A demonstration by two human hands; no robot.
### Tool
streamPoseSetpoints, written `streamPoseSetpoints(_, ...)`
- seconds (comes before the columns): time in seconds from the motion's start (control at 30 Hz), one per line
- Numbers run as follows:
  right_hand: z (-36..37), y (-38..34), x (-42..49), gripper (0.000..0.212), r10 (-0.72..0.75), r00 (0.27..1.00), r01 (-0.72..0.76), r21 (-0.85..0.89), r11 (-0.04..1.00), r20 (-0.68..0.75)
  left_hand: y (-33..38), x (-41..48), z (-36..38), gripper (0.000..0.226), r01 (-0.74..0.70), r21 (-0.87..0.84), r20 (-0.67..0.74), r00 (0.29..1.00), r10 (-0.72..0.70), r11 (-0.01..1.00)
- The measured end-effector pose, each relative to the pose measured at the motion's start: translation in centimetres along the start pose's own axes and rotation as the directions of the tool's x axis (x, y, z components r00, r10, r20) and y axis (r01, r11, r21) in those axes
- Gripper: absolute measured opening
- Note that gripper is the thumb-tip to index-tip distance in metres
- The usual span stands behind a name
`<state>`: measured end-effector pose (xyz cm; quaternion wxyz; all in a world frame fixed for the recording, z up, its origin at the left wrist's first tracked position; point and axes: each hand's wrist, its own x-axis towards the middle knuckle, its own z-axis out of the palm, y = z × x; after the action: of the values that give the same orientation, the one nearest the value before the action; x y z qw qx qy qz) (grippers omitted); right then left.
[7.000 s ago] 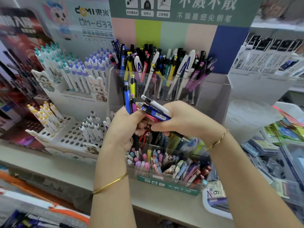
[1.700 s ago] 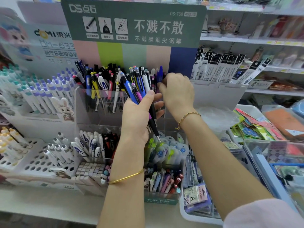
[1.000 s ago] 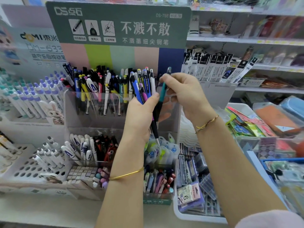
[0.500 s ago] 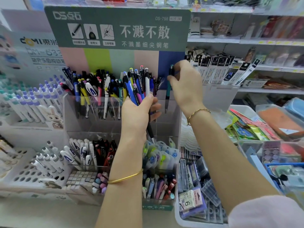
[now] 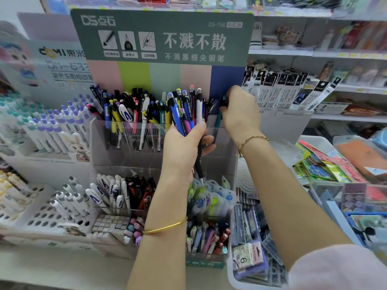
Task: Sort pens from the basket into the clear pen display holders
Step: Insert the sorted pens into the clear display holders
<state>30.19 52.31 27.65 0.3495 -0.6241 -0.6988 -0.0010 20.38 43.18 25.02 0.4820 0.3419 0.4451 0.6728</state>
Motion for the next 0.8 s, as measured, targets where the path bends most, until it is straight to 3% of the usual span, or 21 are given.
streamPoseSetpoints(0.13,0.6,-0.1,-0.2,0.022,0.056,0.998,-0.056,0.006,0.998,-0.017,0.1,-0.1,0.0,0.024,-0.002,-0.006,0.006,1.0,0.002,1.0)
streamPoseSetpoints(0.3,1.7,0.8,-0.4,0.02,-0.026,0.998,0.025,-0.02,0.999,-0.064,0.1,-0.3,-0.1,0.021,0.012,-0.001,0.026,1.0,-0.012,1.0)
streamPoseSetpoints(0.43,0.8,1.4,-1.0,0.025,0.004,0.991,0.021,0.186,0.982,-0.135,0.0,-0.3,0.0,0.015,0.013,0.025,0.024,1.0,-0.014,1.0)
streamPoseSetpoints(0.5,-0.3,1.1,-1.4,0.018,0.019,0.991,0.032,0.375,0.927,-0.132,-0.2,-0.2,0.2,0.007,0.015,0.033,0.031,0.999,-0.016,0.999)
streamPoseSetpoints(0.6,-2.3,0.2,-2.2,0.017,-0.013,0.99,-0.084,0.665,0.742,0.139,-0.4,-0.2,0.5,0.004,0.007,0.067,0.039,0.999,-0.01,0.998)
streamPoseSetpoints(0.67,-3.0,-0.1,-3.0,0.017,-0.106,0.946,-0.152,0.711,0.687,0.305,-0.5,-0.1,0.7,0.005,0.006,0.085,0.06,0.998,-0.011,0.996)
streamPoseSetpoints(0.73,-3.2,-0.2,-3.2,0.014,-0.1,0.958,-0.137,0.734,0.665,0.27,-0.6,-0.1,0.7,0.011,0.025,0.088,0.067,0.997,-0.03,0.996)
streamPoseSetpoints(0.8,-3.2,0.2,-2.3,0.006,0.036,0.993,-0.108,0.772,0.626,0.109,-0.7,0.0,0.6,0.014,0.061,0.077,0.03,0.998,-0.063,0.995)
